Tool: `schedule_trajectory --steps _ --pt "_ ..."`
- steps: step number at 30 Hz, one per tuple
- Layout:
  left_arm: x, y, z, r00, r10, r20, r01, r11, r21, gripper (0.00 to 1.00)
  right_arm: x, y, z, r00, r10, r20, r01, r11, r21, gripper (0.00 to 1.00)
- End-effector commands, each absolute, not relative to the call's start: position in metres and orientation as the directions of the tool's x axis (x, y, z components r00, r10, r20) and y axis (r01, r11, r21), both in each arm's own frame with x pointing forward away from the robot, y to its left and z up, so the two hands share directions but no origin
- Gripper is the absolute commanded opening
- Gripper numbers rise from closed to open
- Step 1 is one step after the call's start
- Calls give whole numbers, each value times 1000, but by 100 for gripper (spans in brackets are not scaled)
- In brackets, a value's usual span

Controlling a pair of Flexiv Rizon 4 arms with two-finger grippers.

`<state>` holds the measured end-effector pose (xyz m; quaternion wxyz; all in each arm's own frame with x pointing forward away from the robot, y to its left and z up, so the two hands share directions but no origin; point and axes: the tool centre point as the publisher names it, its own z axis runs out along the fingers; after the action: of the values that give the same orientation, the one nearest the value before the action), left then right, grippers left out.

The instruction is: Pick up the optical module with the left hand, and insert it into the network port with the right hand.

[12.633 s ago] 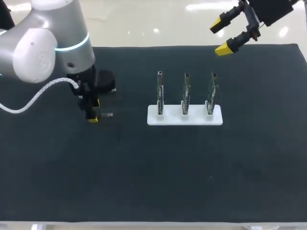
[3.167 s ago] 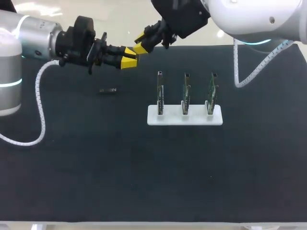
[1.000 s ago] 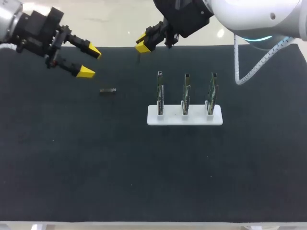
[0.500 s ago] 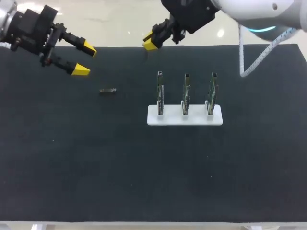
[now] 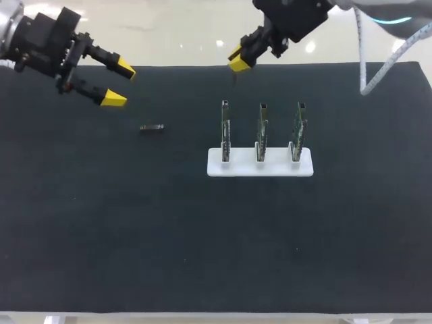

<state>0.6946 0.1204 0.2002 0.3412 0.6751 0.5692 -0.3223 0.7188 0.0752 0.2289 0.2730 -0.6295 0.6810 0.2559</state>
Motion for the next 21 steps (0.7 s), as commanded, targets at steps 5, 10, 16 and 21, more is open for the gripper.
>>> schedule_trajectory --steps 5,10,16,21 --pt "695 120 200 145 551 -822 988 -119 94 100 713 58 224 -54 -732 -679 -998 69 6 0" --pt "695 120 200 145 551 -822 988 -119 94 100 714 51 216 -52 -742 -669 -998 63 7 0" --pt "695 120 200 145 551 -822 988 -119 94 100 715 43 207 -45 -744 -667 -999 49 12 0" --pt "695 120 200 145 551 -822 988 -119 94 100 714 39 201 -36 -758 -651 -999 31 19 0"
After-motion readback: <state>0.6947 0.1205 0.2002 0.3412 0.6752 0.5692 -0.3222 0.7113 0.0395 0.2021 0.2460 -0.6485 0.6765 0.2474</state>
